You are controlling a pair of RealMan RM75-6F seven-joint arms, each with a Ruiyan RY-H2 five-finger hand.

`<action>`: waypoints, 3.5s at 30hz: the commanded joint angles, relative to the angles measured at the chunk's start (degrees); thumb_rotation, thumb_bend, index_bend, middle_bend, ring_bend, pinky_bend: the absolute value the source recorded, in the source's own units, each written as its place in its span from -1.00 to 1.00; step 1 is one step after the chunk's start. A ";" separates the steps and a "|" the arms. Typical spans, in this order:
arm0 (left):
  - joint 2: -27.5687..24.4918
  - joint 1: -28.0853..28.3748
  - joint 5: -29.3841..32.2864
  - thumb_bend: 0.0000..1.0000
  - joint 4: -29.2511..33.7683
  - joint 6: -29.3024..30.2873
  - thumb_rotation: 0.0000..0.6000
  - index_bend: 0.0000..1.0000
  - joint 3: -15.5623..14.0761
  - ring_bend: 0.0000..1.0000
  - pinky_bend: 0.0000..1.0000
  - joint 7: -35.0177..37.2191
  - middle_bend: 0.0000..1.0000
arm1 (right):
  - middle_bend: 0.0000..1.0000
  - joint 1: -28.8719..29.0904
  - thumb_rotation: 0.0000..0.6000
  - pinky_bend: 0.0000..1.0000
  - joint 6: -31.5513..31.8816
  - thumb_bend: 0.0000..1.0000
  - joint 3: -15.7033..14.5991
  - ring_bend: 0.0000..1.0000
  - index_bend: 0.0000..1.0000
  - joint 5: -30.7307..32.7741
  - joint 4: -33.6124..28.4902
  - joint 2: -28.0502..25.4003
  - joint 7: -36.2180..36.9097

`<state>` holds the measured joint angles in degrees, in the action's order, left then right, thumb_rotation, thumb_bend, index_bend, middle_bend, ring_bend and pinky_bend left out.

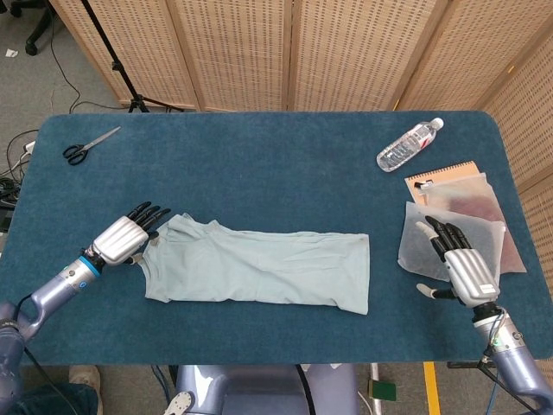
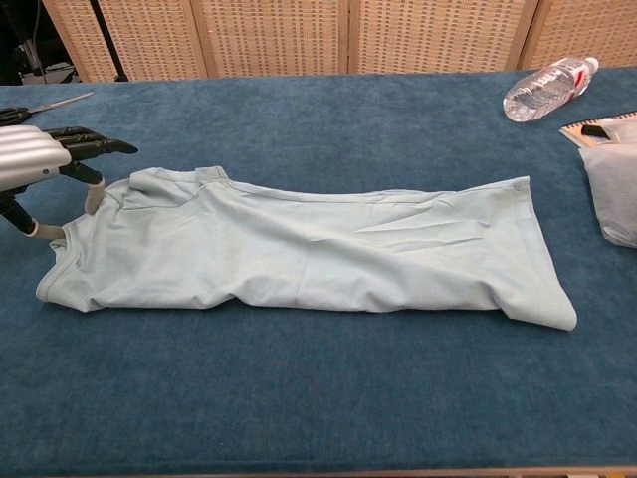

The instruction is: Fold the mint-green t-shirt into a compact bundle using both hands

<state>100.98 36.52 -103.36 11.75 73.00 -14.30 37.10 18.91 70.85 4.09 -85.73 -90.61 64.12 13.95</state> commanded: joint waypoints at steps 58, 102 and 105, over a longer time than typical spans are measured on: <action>0.51 -0.11 -0.38 -0.33 -0.01 0.68 1.00 0.20 -0.80 -1.00 -1.00 -2.50 -1.00 | -1.00 -0.03 1.00 -1.00 -0.38 -1.00 -0.04 -1.00 -1.00 0.09 -0.46 -0.16 -0.35; 0.23 0.52 -0.37 0.47 0.75 1.48 1.00 0.37 -0.70 -1.00 -1.00 -1.58 -1.00 | -1.00 0.03 1.00 -1.00 -0.51 -1.00 -0.10 -1.00 -1.00 -0.05 -0.46 -0.34 -0.10; 0.12 0.45 -0.34 0.54 0.74 1.39 1.00 0.43 -0.70 -1.00 -1.00 -1.61 -1.00 | -1.00 0.00 1.00 -1.00 -0.44 -1.00 -0.10 -1.00 -1.00 -0.07 -0.50 -0.35 -0.12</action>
<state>101.11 36.97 -103.70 12.49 74.40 -15.00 35.48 18.90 70.41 3.99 -85.80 -91.11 63.77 13.82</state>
